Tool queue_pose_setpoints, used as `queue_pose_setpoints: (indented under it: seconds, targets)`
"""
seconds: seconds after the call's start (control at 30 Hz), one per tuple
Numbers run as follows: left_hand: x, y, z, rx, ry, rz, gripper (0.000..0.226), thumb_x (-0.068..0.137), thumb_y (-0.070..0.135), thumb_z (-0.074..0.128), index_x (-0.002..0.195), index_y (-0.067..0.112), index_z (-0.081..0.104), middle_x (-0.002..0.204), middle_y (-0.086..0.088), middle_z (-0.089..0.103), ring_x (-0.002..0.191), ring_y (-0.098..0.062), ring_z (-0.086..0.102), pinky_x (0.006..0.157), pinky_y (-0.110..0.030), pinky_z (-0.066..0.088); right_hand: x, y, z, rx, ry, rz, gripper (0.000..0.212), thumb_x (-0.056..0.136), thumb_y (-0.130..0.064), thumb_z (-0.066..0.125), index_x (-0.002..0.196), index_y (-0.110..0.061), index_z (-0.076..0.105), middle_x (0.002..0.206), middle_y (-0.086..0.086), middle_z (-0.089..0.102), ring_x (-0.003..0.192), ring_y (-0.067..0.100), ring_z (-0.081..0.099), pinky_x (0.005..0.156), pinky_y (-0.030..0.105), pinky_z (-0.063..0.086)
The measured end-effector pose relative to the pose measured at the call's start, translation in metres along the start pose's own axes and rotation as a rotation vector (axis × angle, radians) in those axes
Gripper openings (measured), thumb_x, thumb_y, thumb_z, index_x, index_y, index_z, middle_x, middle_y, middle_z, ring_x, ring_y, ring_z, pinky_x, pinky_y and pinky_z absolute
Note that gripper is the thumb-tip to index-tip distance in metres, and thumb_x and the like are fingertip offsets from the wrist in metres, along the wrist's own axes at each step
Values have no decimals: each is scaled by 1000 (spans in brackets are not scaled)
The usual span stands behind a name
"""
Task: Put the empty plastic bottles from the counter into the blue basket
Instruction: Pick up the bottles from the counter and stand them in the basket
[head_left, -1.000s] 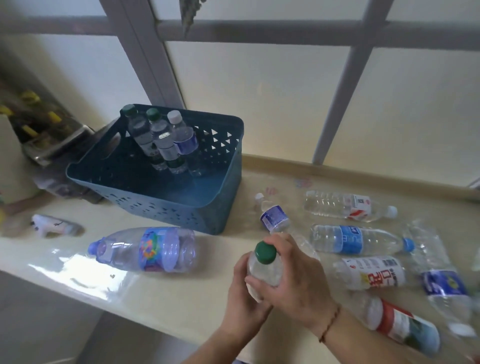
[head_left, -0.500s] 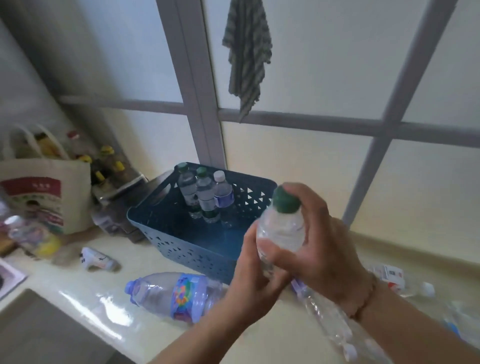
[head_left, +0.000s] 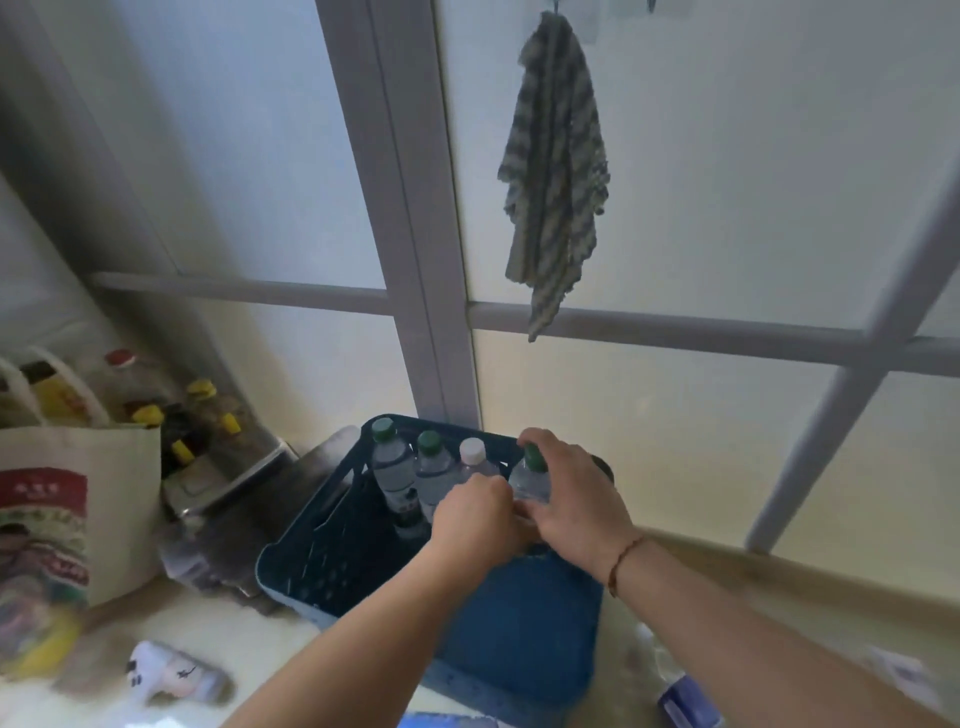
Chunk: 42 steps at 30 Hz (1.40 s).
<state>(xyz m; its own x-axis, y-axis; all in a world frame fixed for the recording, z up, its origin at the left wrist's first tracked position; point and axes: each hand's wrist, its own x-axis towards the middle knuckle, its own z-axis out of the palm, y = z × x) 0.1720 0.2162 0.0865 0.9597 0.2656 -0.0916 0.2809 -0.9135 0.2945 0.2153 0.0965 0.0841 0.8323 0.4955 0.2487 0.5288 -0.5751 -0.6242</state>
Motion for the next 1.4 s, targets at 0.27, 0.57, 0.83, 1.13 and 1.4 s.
queue_pose_setpoints:
  seconds: [0.27,0.57,0.83,1.13,1.4]
  targets:
    - [54,-34,40,-70,-378,84,37,92,44,57,97,9,69,101,-16,72,95,-34,69,69,-33,47,23,35,47,-73,-58,137,58,79,-12,73,125,-29,43,117,-1,55,107,19,54,89,32,48]
    - [74,-52,49,-118,-532,214,29,97,44,57,88,17,63,89,-8,64,83,-25,61,73,-33,48,33,39,54,-243,-75,121,70,81,-31,73,139,-32,33,127,0,46,115,21,47,82,36,52]
    - [26,-23,8,-158,-348,322,12,88,24,72,82,14,73,69,7,70,63,-7,65,65,-24,54,12,56,9,-193,-76,-2,78,84,-46,67,148,-25,28,123,4,59,114,21,49,95,33,43]
    - [-153,78,70,-741,-407,444,7,81,32,71,78,28,66,61,14,58,53,-3,51,54,-15,42,-202,147,-53,-124,316,287,17,85,-22,65,100,-17,71,90,-7,68,85,12,62,78,32,53]
    - [-186,168,204,-371,-575,715,27,86,39,63,112,29,64,107,13,65,96,-11,63,86,-26,52,-389,196,-112,-239,428,725,19,81,-3,73,97,-14,72,92,-2,69,85,16,63,78,18,45]
